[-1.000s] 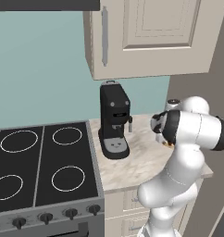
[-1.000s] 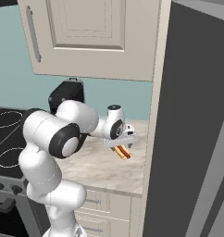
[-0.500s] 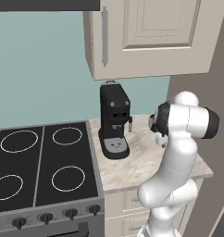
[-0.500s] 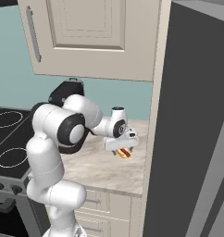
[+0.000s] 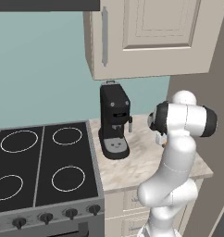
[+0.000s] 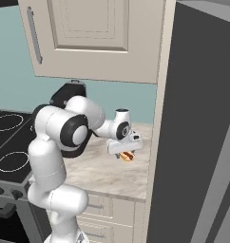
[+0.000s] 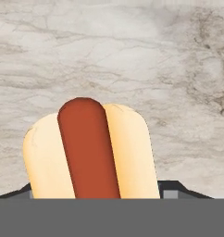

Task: Store the hot dog in the freezer for long-term storage. Close the freezer door after placing the cooked food.

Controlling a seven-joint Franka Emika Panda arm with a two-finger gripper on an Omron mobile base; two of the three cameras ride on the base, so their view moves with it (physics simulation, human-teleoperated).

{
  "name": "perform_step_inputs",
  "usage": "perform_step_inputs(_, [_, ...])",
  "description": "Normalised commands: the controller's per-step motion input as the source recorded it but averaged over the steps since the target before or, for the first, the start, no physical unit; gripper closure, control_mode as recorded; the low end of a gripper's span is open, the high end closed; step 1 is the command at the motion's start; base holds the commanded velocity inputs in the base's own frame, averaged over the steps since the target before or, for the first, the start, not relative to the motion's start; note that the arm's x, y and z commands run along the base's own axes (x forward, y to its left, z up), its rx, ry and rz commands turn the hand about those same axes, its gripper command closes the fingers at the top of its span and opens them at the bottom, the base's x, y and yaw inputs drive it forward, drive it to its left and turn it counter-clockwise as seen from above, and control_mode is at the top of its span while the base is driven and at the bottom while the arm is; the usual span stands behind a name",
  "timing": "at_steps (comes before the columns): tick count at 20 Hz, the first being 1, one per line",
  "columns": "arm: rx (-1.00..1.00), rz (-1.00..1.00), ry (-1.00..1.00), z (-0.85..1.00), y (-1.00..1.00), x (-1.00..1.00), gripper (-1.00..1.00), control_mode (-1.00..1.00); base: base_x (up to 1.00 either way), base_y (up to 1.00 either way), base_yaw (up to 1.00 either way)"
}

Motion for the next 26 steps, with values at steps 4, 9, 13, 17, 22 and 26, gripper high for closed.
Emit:
perform_step_inputs(4, [0.0, -0.14, 0.0, 0.0, 0.19, -0.15, 1.0, -1.0, 0.0, 0.0, 0.0])
perform_step_inputs(9, [0.0, -0.36, 0.01, 0.52, 0.35, -0.37, 1.0, -1.0, 0.0, 0.0, 0.0])
perform_step_inputs(13, [0.0, -0.44, -0.06, 0.77, 0.36, -0.72, 1.0, -1.0, 0.0, 0.0, 0.0])
perform_step_inputs(17, [0.0, -0.45, -0.08, 0.49, 0.47, -0.76, 1.0, -1.0, 0.0, 0.0, 0.0])
perform_step_inputs(22, [0.0, -0.34, -0.1, 0.46, 0.52, -0.63, 1.0, -1.0, 0.0, 0.0, 0.0])
perform_step_inputs(26, [-0.01, -0.31, -0.02, 0.5, 0.55, -0.57, 1.0, -1.0, 0.0, 0.0, 0.0])
